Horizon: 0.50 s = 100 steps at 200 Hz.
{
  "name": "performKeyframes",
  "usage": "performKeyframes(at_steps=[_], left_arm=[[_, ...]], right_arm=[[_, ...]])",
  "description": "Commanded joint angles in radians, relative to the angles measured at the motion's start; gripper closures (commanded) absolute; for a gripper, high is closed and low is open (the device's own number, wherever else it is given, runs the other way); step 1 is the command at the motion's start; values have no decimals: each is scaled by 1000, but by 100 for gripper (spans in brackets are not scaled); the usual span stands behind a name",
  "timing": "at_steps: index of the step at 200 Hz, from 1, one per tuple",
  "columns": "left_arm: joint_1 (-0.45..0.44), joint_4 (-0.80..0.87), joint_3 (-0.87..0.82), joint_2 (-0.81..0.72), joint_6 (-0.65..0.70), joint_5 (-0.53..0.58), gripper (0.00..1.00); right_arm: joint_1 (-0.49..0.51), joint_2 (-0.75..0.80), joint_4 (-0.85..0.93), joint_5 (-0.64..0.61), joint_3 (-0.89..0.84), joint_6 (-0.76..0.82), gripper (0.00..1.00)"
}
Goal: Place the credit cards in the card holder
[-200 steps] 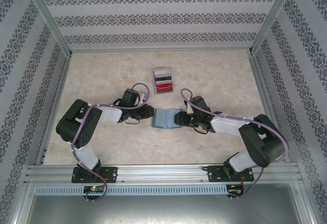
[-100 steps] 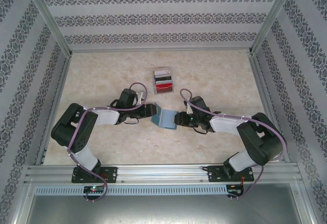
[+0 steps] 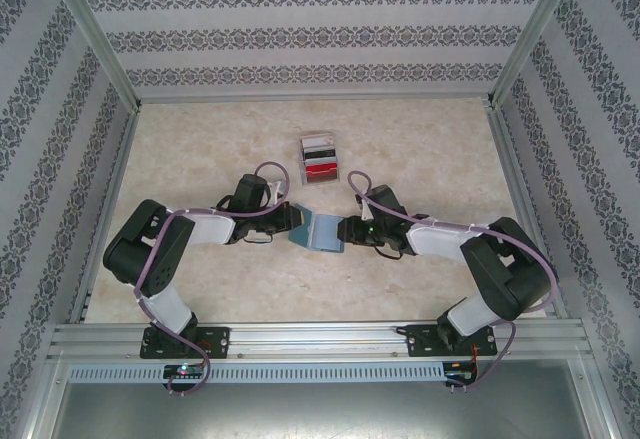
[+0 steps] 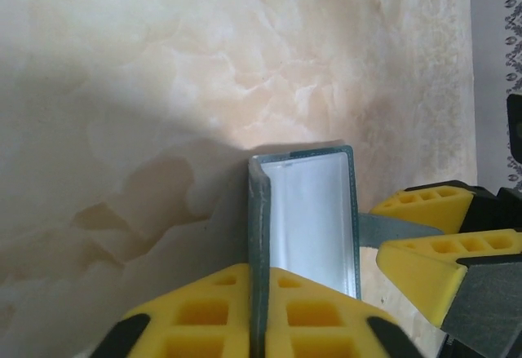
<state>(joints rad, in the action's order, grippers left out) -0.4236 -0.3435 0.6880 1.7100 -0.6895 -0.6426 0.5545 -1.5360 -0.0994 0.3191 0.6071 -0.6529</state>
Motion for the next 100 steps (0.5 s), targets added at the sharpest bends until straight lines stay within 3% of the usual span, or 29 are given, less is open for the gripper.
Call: performKeyframes(at_steps=[1,36,77,100], left_arm=[[7,21,26,33,9,7,100],[10,29,34,73,-10,11,100],[17,26,33,87,-15,13,100],[17,35,37,83,-9,15,100]], right_arm=[[13,-23,6,-17,14,-12,57],[13,-36,-30,14,15,-31,51],[10,-40,-61,46,8,-44,65],[10,-41,-85,51,-1,-58,67]])
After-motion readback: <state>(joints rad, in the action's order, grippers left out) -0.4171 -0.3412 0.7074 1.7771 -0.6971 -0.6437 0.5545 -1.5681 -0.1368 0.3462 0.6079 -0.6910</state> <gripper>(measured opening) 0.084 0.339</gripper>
